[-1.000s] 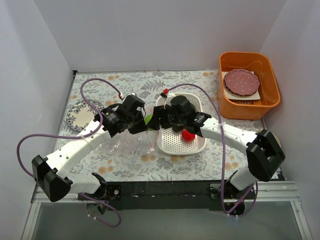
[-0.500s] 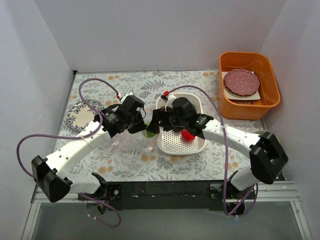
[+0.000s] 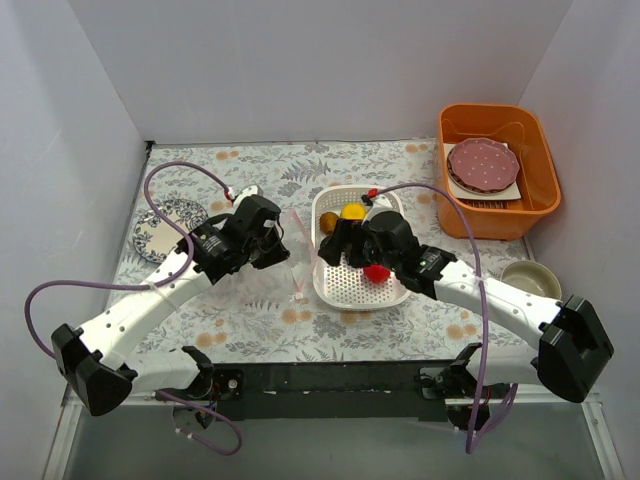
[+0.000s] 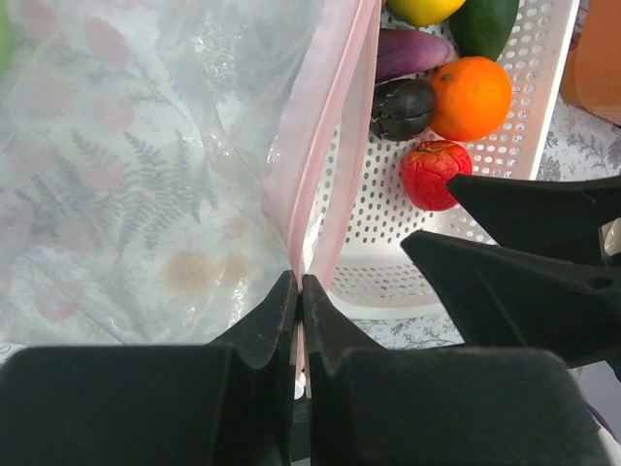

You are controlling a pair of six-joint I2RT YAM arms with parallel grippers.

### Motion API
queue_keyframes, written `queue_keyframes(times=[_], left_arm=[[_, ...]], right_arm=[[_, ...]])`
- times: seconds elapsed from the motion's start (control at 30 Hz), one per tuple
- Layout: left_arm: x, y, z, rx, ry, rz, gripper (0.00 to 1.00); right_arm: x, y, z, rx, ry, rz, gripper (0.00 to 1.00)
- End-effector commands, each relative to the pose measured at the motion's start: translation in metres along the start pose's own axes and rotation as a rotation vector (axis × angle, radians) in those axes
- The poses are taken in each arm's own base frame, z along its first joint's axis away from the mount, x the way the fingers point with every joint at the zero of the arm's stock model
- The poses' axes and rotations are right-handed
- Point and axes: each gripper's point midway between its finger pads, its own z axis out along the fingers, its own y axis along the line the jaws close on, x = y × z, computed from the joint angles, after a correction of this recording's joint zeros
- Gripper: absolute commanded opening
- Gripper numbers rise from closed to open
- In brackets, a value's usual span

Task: Place the food in the zip-top bag and seal the zipper
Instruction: Pick up the fake fruit from the bin.

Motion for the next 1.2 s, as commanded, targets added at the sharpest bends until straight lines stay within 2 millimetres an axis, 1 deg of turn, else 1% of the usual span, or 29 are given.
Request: queue_keyframes(times=[0.0, 0.03, 0.07, 0.1, 0.17, 0.2, 0.3, 0.43, 0.47, 0.53, 0.57, 0.67, 0.77, 0.93, 1.13, 1.17], left_arm=[[-0.006, -0.004, -0.004, 0.041, -0.041, -0.007, 0.00], [-0.006, -0.004, -0.004, 0.042, -0.044, -0.010, 0.00], [-0.006, -0.004, -0.003, 0.044, -0.047, -0.007, 0.00], [-0.005, -0.003, -0.002, 0.045, -0.045, -0.009, 0.00], [-0.005, -0.005, -0.002, 0.059, -0.044, -0.003, 0.00], [-0.004, -0.005, -0.001, 0.061, -0.041, 0.001, 0.00], [-0.002, -0.007, 0.001, 0.068, -0.032, 0.017, 0.00], [-0.003, -0.012, 0.002, 0.089, -0.029, 0.040, 0.00], [0.000, -0.015, 0.001, 0.109, -0.015, 0.057, 0.00], [-0.001, -0.018, 0.002, 0.125, -0.017, 0.083, 0.00], [-0.001, -0.017, 0.001, 0.121, -0.020, 0.084, 0.00], [-0.002, -0.017, 0.000, 0.124, -0.025, 0.084, 0.00], [-0.003, -0.015, -0.001, 0.129, -0.036, 0.082, 0.00], [0.000, -0.013, 0.002, 0.118, -0.026, 0.093, 0.00], [0.004, -0.012, 0.006, 0.115, -0.008, 0.101, 0.00], [0.004, -0.013, 0.006, 0.117, -0.006, 0.101, 0.00]], right_arm=[[0.001, -0.047, -0.016, 0.204, -0.039, 0.107, 0.98], [0.000, -0.057, -0.018, 0.224, -0.039, 0.125, 0.98], [0.003, -0.059, -0.019, 0.213, -0.020, 0.125, 0.98], [0.006, -0.065, -0.021, 0.220, -0.009, 0.124, 0.98], [0.006, -0.077, -0.025, 0.248, -0.001, 0.122, 0.98], [0.010, -0.083, -0.027, 0.273, 0.017, 0.118, 0.98], [0.009, -0.096, -0.030, 0.328, 0.021, 0.083, 0.98], [0.010, -0.103, -0.028, 0.349, 0.053, 0.038, 0.98], [0.015, -0.107, -0.025, 0.363, 0.081, 0.021, 0.98], [0.018, -0.115, -0.025, 0.393, 0.121, 0.008, 0.98], [0.025, -0.117, -0.021, 0.391, 0.163, 0.001, 0.98], [0.035, -0.120, -0.017, 0.378, 0.223, -0.040, 0.98], [0.039, -0.121, -0.015, 0.361, 0.239, -0.070, 0.98], [0.037, -0.122, -0.013, 0.344, 0.244, -0.107, 0.98], [0.034, -0.120, -0.004, 0.325, 0.244, -0.119, 0.97], [0.036, -0.119, -0.001, 0.318, 0.253, -0.112, 0.97]])
